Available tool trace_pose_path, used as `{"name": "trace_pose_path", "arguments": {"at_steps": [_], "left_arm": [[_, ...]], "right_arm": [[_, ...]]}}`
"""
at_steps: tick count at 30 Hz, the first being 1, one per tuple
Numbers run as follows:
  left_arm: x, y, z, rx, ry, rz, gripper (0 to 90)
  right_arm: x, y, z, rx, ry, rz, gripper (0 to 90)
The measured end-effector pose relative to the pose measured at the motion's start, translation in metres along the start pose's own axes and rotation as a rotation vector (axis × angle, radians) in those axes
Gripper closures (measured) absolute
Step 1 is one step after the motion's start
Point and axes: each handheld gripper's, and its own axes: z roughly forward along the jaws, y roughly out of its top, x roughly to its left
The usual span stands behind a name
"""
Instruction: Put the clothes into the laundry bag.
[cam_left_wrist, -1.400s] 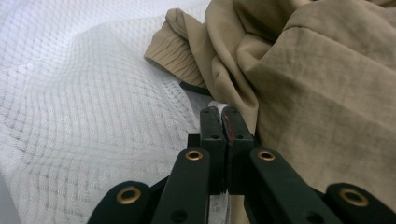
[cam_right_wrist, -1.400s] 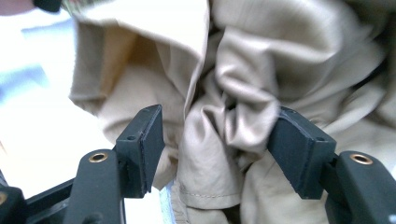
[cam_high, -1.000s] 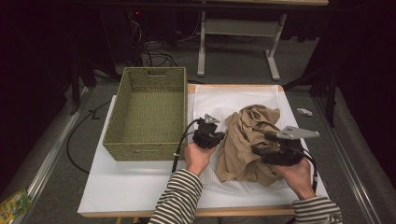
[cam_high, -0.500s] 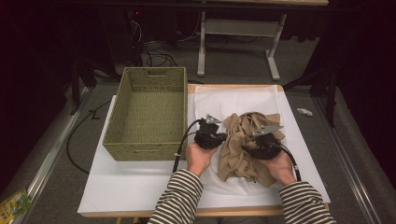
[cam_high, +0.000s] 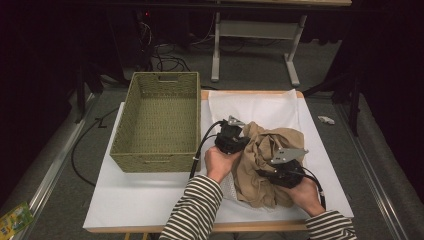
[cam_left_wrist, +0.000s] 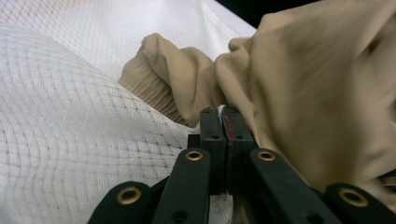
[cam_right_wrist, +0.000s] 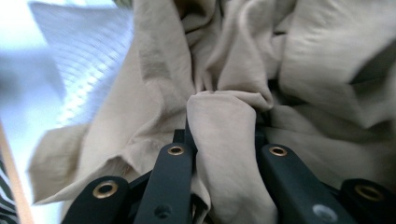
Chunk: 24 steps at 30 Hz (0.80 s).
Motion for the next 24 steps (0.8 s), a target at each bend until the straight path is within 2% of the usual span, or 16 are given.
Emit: {"name": "trace_pose_path", "arguments": {"at_steps": [1, 2, 3, 4, 5, 8, 9, 12, 14, 15, 16, 19, 20, 22, 24], "left_arm": [[0.000, 0.000, 0.000, 0.000, 0.000, 0.000, 89.2], [-0.001, 0.001, -0.007, -0.022, -0.020, -0.005, 89.2], [-0.001, 0.001, -0.007, -0.022, -0.020, -0.005, 89.3], [-0.004, 0.003, -0.012, -0.032, -0.032, 0.003, 89.4], [-0.004, 0.003, -0.012, -0.032, -0.032, 0.003, 89.3], [-0.010, 0.003, -0.015, -0.031, -0.035, 0.020, 89.4], [-0.012, 0.001, -0.014, -0.035, -0.041, 0.021, 89.4], [-0.013, -0.002, -0.011, -0.034, -0.045, 0.017, 89.4], [-0.012, -0.006, -0.009, -0.029, -0.045, 0.005, 89.3], [-0.011, -0.009, -0.007, -0.027, -0.026, 0.007, 89.3], [-0.011, -0.009, -0.007, -0.027, -0.026, 0.007, 89.2], [-0.008, -0.011, -0.009, -0.017, 0.008, 0.016, 89.1], [-0.006, -0.012, -0.009, -0.007, 0.020, 0.011, 89.1], [-0.005, -0.012, -0.009, -0.007, 0.025, 0.009, 89.1], [-0.005, -0.013, -0.009, -0.007, 0.035, 0.007, 89.1]], "right_arm": [[0.000, 0.000, 0.000, 0.000, 0.000, 0.000, 80.6], [-0.003, -0.001, 0.013, 0.033, -0.017, 0.008, 80.6], [-0.003, -0.001, 0.013, 0.033, -0.017, 0.008, 80.6], [-0.009, -0.002, 0.024, 0.050, -0.031, 0.036, 80.6], [-0.011, -0.001, 0.027, 0.053, -0.037, 0.060, 80.6], [-0.015, 0.002, 0.031, 0.061, -0.063, 0.075, 80.5], [-0.019, 0.004, 0.036, 0.071, -0.088, 0.097, 80.4], [-0.023, 0.007, 0.040, 0.071, -0.113, 0.112, 80.2], [-0.028, 0.012, 0.045, 0.078, -0.135, 0.139, 78.6], [-0.027, 0.012, 0.046, 0.073, -0.137, 0.132, 76.3], [-0.027, 0.012, 0.046, 0.073, -0.137, 0.132, 76.3], [-0.025, 0.012, 0.040, 0.063, -0.080, 0.099, 62.4], [-0.023, 0.012, 0.032, 0.058, -0.067, 0.100, 55.4], [-0.021, 0.011, 0.022, 0.038, -0.067, 0.099, 50.2], [-0.020, 0.010, 0.012, 0.016, -0.049, 0.112, 47.2]]}}
